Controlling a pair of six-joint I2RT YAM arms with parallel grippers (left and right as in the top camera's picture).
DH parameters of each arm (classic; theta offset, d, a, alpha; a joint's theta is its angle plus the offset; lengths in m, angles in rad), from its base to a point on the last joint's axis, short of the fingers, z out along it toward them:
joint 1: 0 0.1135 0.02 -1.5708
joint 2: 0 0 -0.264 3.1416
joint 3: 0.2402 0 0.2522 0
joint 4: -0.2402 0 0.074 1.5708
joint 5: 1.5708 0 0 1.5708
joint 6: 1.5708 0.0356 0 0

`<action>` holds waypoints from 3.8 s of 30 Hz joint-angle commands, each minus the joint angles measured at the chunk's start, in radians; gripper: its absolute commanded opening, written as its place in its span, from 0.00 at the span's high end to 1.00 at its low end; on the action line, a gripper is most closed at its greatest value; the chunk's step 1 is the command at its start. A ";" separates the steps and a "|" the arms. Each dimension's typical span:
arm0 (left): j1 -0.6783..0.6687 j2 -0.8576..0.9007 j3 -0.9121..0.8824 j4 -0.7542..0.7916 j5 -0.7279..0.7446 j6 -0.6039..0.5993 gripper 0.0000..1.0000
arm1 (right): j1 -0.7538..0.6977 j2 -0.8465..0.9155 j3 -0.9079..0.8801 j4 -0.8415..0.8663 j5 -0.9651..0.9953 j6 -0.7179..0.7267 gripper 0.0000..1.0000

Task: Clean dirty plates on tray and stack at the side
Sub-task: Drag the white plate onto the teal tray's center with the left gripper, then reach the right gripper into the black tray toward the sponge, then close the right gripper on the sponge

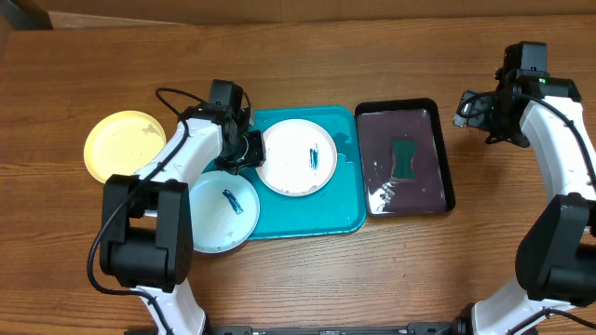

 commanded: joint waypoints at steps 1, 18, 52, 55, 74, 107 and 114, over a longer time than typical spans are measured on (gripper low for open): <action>-0.002 0.004 -0.005 0.016 -0.083 -0.006 0.71 | 0.000 0.002 0.016 0.002 -0.005 0.000 0.00; -0.003 0.004 -0.005 0.057 0.027 0.110 0.86 | 0.000 0.002 0.016 0.002 -0.005 0.000 0.00; -0.002 0.004 -0.062 0.082 0.045 0.068 0.95 | 0.003 0.002 0.014 -0.136 -0.430 0.000 0.09; -0.002 0.004 -0.062 0.083 0.045 0.068 0.93 | 0.024 0.002 0.014 -0.162 -0.481 -0.001 0.22; -0.002 0.004 -0.062 0.085 0.045 0.068 0.85 | 0.308 0.002 -0.121 -0.132 -0.197 0.009 0.28; -0.002 0.004 -0.062 0.086 0.045 0.068 0.84 | 0.325 0.002 -0.336 0.122 -0.153 0.011 0.16; -0.002 0.004 -0.062 0.085 0.045 0.068 0.83 | 0.325 0.002 -0.292 0.158 -0.153 0.011 0.16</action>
